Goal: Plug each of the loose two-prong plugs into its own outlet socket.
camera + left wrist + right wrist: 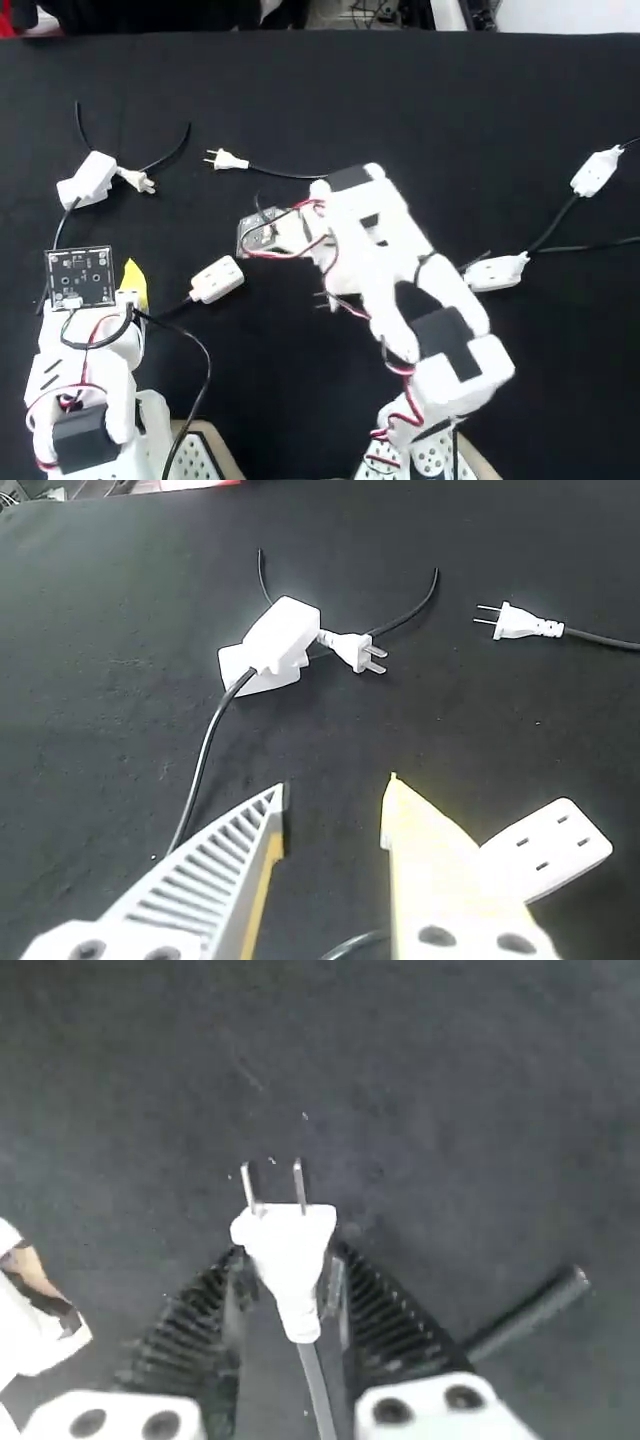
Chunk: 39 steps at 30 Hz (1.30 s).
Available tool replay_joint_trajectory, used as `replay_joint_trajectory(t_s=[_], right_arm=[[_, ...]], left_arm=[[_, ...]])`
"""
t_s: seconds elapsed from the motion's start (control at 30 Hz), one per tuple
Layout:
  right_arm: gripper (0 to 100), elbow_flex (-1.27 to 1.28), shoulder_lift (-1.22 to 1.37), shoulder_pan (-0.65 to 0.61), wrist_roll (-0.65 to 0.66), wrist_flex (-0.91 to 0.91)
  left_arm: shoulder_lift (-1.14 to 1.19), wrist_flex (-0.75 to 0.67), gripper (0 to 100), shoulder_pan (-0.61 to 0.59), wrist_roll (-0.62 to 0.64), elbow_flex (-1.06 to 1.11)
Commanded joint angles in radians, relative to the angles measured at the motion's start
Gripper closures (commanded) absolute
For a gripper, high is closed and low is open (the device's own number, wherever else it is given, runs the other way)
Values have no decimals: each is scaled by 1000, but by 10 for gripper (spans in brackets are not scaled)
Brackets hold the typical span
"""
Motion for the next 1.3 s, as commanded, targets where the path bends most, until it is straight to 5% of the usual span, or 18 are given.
replay_joint_trajectory(t_s=[0.0,0.3,0.53,0.9,1.03,1.27], right_arm=[[974,-50,79,-72,-5,-3],[654,-108,82,-101,-190,21],[652,-50,-183,-86,-463,81],[652,203,-363,187,-1226,-55],[652,272,-338,180,-1447,-97],[652,277,-232,232,-1585,-129]], left_arm=[[2,-20,830,1,-9,1],[2,80,833,31,-80,22],[2,46,833,28,-97,85],[3,51,833,28,-123,88],[3,89,833,28,-141,87],[3,91,833,28,-172,125]])
